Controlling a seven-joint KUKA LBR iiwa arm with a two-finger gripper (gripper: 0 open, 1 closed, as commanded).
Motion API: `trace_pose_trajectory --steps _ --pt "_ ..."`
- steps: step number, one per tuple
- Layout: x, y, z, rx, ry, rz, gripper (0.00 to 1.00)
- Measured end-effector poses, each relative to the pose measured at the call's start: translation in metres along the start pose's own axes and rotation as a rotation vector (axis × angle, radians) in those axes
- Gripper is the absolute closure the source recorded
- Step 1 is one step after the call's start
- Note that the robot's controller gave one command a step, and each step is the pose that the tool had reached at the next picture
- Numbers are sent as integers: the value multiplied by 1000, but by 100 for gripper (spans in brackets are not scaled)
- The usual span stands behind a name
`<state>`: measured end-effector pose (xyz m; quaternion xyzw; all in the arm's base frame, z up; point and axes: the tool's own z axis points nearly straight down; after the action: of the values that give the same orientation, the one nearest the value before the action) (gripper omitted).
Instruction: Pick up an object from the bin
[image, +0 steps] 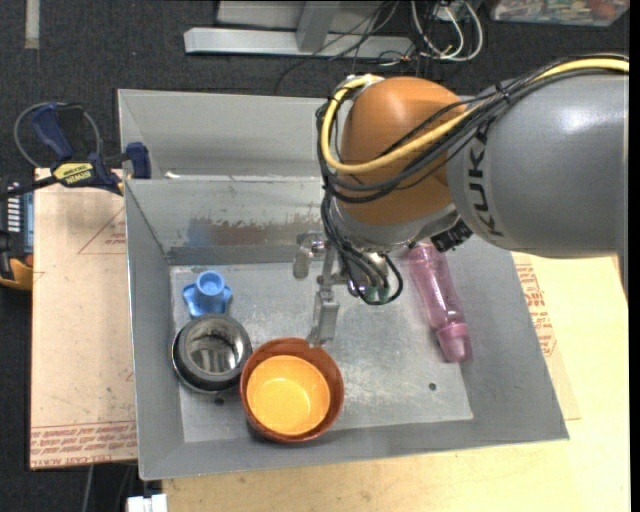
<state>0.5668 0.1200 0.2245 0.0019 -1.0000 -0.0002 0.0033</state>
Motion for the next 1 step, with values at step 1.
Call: trace_pose_trajectory --steps 1 --pt "-1 -1 -5 -1 -8 4 0"
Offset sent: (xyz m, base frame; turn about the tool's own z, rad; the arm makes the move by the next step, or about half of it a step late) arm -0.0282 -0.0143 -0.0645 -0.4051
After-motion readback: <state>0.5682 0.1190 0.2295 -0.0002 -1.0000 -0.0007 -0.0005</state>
